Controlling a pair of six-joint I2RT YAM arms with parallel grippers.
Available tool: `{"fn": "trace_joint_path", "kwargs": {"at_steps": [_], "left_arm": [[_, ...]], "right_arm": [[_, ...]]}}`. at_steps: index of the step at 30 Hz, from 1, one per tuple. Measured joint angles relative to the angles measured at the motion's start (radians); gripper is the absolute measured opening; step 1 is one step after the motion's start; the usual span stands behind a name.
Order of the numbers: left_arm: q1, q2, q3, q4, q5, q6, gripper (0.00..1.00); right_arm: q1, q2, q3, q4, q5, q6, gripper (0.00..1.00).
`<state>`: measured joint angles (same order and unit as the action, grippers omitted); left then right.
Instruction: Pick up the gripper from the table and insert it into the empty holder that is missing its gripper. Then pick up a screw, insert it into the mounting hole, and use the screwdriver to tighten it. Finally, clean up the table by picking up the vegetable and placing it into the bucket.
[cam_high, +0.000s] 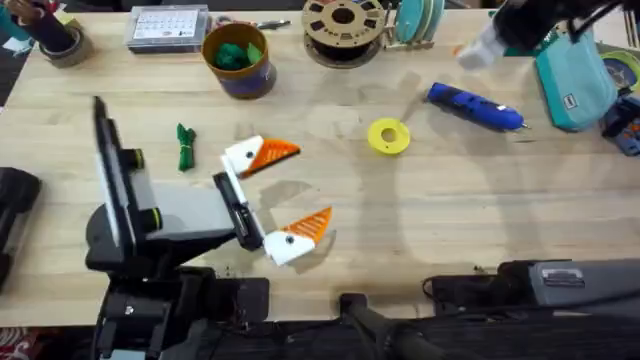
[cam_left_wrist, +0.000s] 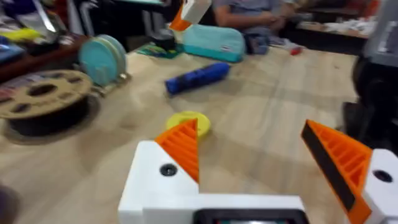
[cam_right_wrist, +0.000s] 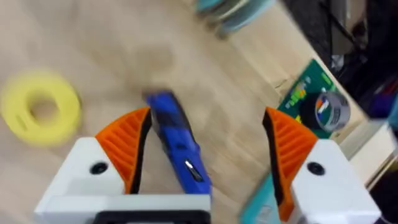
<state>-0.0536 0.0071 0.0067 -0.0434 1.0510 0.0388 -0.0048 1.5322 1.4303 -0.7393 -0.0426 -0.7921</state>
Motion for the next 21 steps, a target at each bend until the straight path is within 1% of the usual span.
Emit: {"fn": "trace_joint_path", "kwargs": {"at_steps": [3, 4, 6, 8, 9, 12, 15, 17, 19, 21], "left_arm": [[0.004, 0.000, 0.001, 0.075, -0.081, -0.010, 0.985], [0.010, 0.000, 0.005, 0.079, -0.113, -0.014, 0.985], [0.027, 0.001, 0.029, 0.057, -0.166, -0.022, 0.985], [0.049, 0.020, 0.082, 0.027, -0.213, -0.025, 0.983], [0.063, 0.041, 0.125, 0.009, -0.235, -0.025, 0.983], [0.108, 0.127, 0.270, -0.083, -0.279, -0.012, 0.983], [0.161, 0.256, 0.430, -0.223, -0.307, 0.025, 0.983], [0.197, 0.355, 0.527, -0.314, -0.318, 0.053, 0.983], [0.231, 0.451, 0.612, -0.408, -0.334, 0.085, 0.983], [0.262, 0.545, 0.691, -0.510, -0.361, 0.111, 0.983]], "right_arm": [[0.001, -0.073, 0.000, 0.031, -0.010, 0.255, 0.997], [0.001, -0.098, 0.000, 0.026, -0.014, 0.347, 0.997], [0.001, -0.153, 0.000, -0.017, -0.036, 0.530, 0.997], [0.001, -0.209, 0.000, -0.080, -0.075, 0.671, 0.997], [0.002, -0.235, 0.000, -0.102, -0.091, 0.719, 0.997], [0.015, -0.319, 0.000, -0.161, -0.118, 0.822, 0.997], [0.033, -0.394, 0.000, -0.213, -0.124, 0.873, 0.997], [0.044, -0.439, -0.012, -0.219, -0.128, 0.893, 0.997], [0.055, -0.490, -0.048, -0.219, -0.131, 0.905, 0.997], [0.062, -0.545, -0.112, -0.220, -0.132, 0.913, 0.997]]}}
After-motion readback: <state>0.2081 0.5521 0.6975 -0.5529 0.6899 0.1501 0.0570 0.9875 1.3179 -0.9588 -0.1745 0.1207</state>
